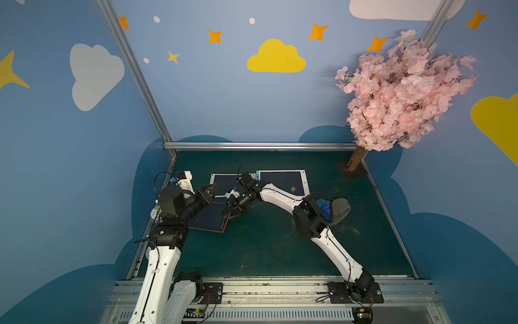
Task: Wipe the drawing tablet
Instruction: Place the drawing tablet at the center of the board.
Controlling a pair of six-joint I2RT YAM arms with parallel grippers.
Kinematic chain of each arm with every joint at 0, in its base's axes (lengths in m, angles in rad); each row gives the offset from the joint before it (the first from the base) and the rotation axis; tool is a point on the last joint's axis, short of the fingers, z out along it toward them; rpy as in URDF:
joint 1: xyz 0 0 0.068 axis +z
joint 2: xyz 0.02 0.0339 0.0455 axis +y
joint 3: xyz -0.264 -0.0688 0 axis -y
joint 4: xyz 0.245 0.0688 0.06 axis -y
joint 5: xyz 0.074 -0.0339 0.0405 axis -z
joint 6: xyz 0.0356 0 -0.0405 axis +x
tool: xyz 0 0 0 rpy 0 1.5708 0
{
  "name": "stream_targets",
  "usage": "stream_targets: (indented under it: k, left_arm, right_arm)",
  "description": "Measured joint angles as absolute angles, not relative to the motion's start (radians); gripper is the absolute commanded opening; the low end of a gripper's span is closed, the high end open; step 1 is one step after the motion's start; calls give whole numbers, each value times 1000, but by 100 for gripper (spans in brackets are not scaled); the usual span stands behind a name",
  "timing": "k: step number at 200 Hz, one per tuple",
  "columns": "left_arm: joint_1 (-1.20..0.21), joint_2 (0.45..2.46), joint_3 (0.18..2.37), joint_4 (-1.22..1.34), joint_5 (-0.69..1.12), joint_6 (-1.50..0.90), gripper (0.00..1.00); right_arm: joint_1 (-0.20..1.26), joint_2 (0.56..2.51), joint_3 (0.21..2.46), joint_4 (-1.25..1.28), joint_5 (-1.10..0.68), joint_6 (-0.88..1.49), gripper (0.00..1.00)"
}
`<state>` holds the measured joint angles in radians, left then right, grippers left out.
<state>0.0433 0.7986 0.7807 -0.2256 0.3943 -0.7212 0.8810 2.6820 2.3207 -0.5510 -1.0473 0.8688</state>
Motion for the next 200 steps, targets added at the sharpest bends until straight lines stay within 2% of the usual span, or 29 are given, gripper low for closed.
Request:
stream_targets:
  k: [35, 50, 93, 121, 166, 200]
  left_arm:
    - [43, 799, 781, -225, 413, -722, 34]
    - [43, 798, 781, -225, 419, -722, 34]
    - [44, 794, 773, -228, 433, -724, 33]
    - [44, 794, 772, -228, 442, -730, 33]
    - [44, 810, 760, -226, 453, -746, 33]
    - [-15, 900, 760, -180, 459, -767, 37]
  right_arm:
    - [881, 2746, 2395, -499, -1036, 937, 82]
    - [881, 2762, 2428, -466, -1036, 963, 87]
    - [881, 2794, 2555, -461, -1011, 987, 88]
    - [872, 2781, 2552, -579, -945, 895, 89]
    - [802, 2612, 2348, -800, -810, 688, 90]
    - [654, 2360, 2056, -825, -741, 593, 90]
